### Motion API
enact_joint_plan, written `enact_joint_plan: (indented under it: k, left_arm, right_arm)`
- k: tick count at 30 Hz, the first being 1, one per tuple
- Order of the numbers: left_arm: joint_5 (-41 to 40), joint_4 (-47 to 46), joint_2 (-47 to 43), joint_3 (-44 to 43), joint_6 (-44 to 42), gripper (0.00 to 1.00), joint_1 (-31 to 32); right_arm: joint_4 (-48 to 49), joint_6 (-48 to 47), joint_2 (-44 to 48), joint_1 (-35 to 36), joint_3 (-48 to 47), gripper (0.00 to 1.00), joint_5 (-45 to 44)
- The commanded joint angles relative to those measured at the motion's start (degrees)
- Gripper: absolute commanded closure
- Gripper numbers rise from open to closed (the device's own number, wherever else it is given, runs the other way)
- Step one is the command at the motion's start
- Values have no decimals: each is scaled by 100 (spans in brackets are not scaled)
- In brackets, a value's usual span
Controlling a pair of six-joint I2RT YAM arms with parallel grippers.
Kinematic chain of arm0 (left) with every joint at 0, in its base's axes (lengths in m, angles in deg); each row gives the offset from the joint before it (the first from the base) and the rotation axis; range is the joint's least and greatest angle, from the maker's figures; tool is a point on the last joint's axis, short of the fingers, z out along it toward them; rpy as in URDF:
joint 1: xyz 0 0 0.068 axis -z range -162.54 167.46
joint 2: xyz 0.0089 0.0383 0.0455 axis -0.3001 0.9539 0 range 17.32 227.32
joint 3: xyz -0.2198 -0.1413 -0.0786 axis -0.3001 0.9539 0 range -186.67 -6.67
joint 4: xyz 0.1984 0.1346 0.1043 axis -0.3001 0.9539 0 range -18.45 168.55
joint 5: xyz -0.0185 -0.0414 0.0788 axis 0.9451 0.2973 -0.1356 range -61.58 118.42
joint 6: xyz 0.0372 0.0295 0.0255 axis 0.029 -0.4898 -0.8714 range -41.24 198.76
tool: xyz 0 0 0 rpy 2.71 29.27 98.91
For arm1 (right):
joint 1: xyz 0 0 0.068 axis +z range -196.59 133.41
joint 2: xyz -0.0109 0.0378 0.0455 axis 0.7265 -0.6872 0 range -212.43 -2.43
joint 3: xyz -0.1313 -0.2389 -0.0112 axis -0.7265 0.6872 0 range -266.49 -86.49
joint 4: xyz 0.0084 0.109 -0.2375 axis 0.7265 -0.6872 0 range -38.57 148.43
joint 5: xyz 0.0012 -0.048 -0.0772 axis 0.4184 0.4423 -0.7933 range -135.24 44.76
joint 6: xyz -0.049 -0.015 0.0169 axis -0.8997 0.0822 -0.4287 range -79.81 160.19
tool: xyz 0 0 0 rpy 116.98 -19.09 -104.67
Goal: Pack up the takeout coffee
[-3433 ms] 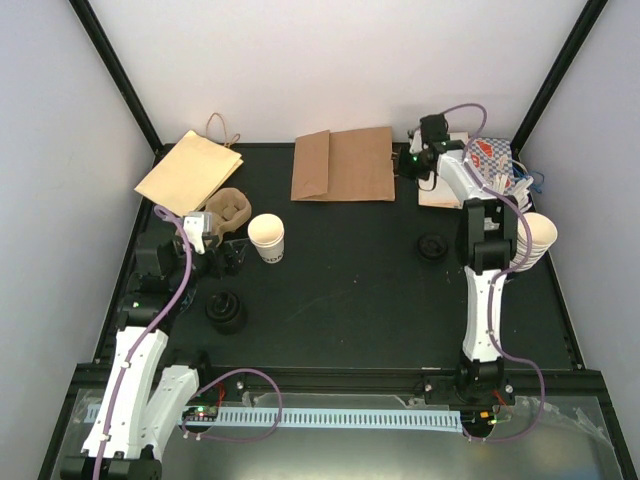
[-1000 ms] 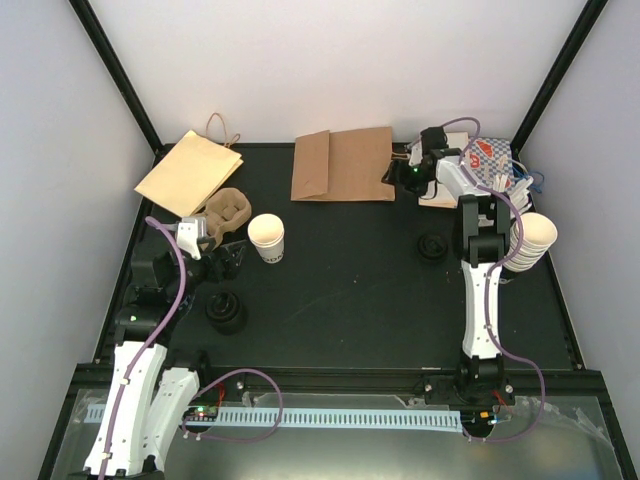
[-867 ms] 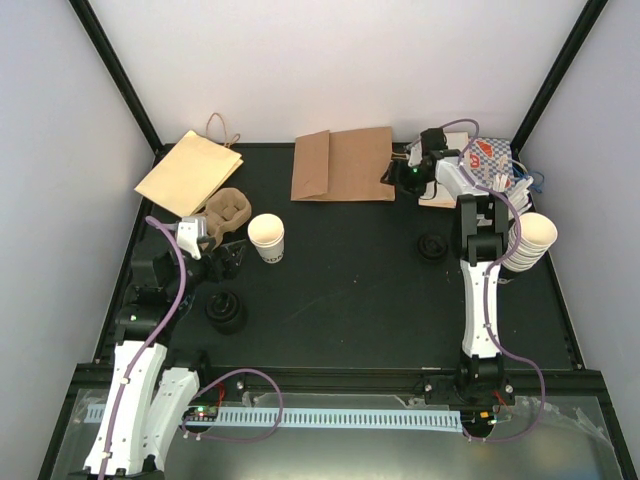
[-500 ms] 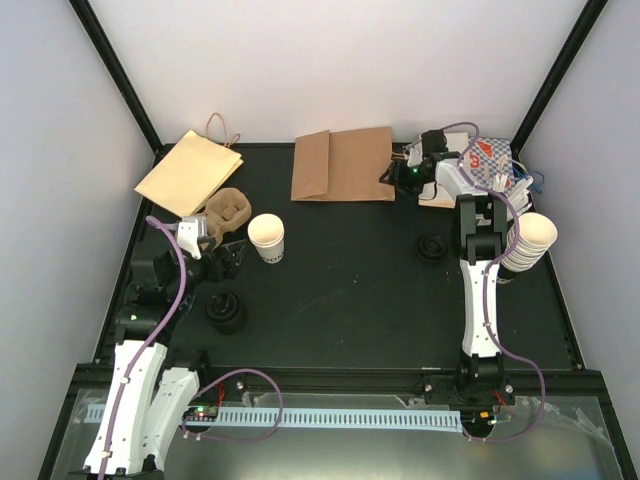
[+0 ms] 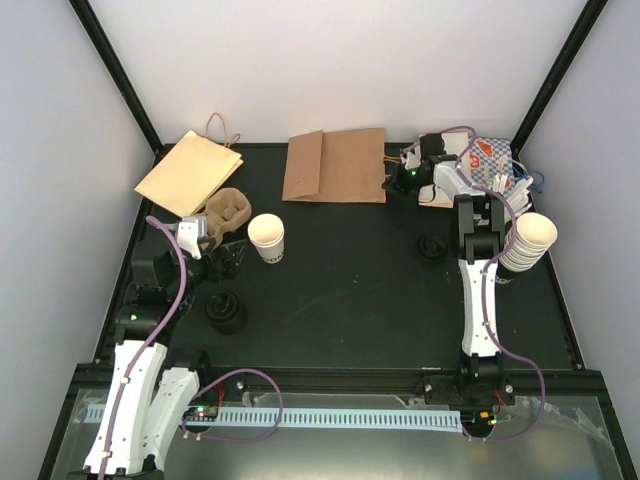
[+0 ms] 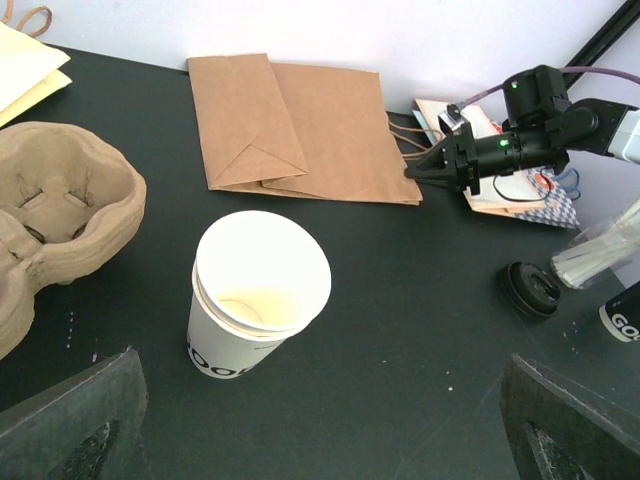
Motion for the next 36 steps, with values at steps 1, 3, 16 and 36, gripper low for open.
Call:
enact_joint_plan:
  k: [1, 3, 16, 36]
  left_arm:
    - [113, -182, 4, 7, -79, 1, -15]
    - [108, -180, 3, 7, -78, 1, -18]
    - [161, -195, -24, 25, -55, 1, -14]
    - [350, -287, 172, 60, 0, 1, -6]
  right_arm:
    - [106, -71, 154, 15, 182, 98, 261]
    - [235, -107, 398, 13, 419, 99, 362]
    - [989, -209, 2538, 21, 2648, 99, 582]
    - [988, -345, 4641, 508, 4793, 99, 145]
